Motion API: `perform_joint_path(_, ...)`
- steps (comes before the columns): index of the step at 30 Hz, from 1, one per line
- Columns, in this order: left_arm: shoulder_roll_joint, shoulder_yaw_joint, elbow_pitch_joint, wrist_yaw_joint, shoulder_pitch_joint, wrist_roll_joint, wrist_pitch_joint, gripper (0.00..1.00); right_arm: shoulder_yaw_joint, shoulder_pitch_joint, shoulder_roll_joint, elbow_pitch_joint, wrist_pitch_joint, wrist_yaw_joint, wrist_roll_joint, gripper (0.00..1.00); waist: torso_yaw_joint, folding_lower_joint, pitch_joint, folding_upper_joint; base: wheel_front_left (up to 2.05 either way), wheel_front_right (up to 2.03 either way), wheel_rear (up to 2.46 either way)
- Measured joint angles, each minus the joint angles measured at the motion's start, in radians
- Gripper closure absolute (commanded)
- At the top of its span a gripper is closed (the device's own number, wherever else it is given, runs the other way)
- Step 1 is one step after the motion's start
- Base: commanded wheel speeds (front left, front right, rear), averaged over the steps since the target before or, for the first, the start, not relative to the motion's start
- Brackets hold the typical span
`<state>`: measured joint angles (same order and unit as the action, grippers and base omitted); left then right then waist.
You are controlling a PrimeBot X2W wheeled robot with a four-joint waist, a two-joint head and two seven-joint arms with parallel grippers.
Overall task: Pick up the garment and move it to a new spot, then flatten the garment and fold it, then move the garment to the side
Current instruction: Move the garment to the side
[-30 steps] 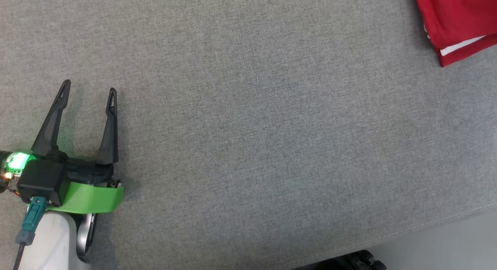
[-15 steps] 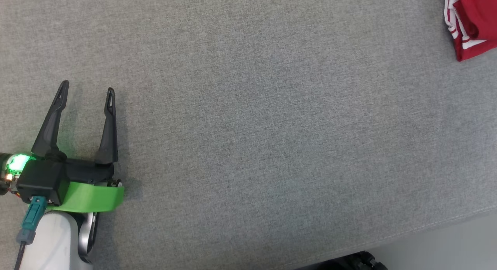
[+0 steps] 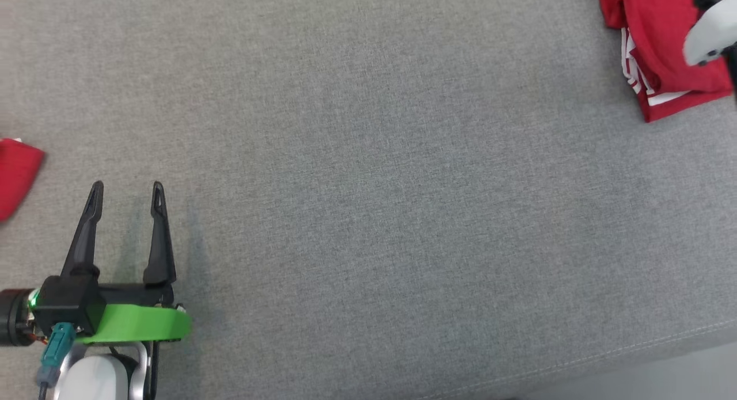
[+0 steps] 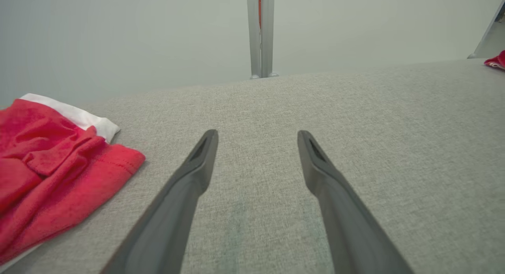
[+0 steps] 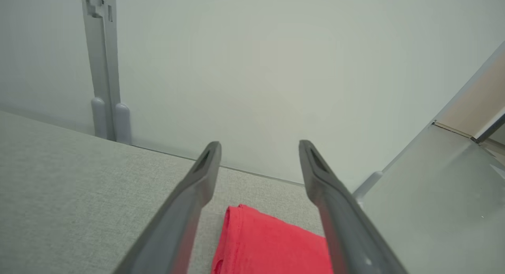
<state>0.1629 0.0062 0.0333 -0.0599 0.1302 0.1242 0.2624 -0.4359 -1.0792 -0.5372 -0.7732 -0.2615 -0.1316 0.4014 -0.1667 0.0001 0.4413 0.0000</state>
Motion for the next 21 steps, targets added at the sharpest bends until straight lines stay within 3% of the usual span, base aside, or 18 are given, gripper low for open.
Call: perform_joint_path(21,-0.060,0.046,0.062,-0.010,-0.115,0.005,0.002,0.00,0.287,0.754,0.217,0.463,0.000,0.000,-0.063,0.00,0.097,-0.0001,-0.281,0.0000,0.00,0.00,0.00)
